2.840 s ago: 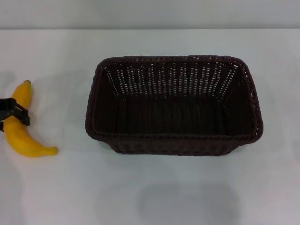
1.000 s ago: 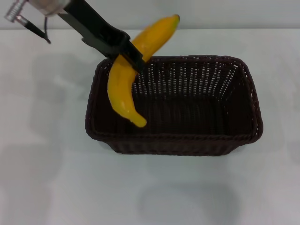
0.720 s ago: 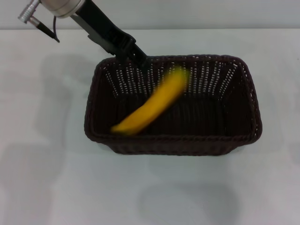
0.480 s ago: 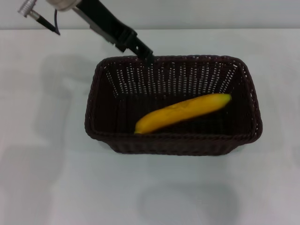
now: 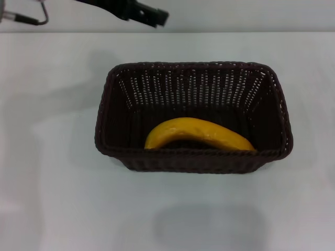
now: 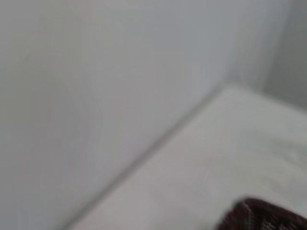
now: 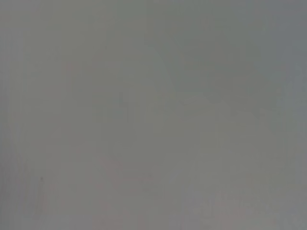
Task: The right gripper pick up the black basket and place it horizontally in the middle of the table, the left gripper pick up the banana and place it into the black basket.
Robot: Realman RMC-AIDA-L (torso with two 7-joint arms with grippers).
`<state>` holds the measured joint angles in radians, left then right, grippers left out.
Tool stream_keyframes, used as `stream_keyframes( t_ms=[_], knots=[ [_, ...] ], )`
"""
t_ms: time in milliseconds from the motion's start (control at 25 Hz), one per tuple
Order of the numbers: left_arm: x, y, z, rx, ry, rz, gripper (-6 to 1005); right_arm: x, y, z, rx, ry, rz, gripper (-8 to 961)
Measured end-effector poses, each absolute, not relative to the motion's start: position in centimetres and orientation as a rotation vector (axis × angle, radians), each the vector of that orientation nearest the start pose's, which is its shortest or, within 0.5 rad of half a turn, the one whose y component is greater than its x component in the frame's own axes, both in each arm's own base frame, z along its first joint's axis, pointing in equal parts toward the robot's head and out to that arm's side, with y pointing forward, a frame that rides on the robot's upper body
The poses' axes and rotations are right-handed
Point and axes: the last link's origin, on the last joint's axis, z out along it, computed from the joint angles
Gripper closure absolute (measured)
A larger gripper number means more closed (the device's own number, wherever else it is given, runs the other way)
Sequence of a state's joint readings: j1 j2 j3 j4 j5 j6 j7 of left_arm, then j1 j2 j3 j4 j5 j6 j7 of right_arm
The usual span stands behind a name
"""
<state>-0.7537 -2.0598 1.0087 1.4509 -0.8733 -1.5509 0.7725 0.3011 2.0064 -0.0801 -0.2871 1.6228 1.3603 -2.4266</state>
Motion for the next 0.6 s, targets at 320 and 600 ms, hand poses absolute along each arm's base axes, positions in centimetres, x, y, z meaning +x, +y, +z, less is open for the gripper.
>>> stream_keyframes(
  t_ms=[320,600],
  knots=[
    [-17.1,35.8,12.0,-2.299,-0.557,-0.663,109,40.2,27.6,9.4,-1.562,0.603,0.745,633],
    [-26.1,30.7,13.8,-1.967,-0.572,-0.851,109,40.5,27.5,9.7,-1.553,0.603,0.732,633]
  ],
)
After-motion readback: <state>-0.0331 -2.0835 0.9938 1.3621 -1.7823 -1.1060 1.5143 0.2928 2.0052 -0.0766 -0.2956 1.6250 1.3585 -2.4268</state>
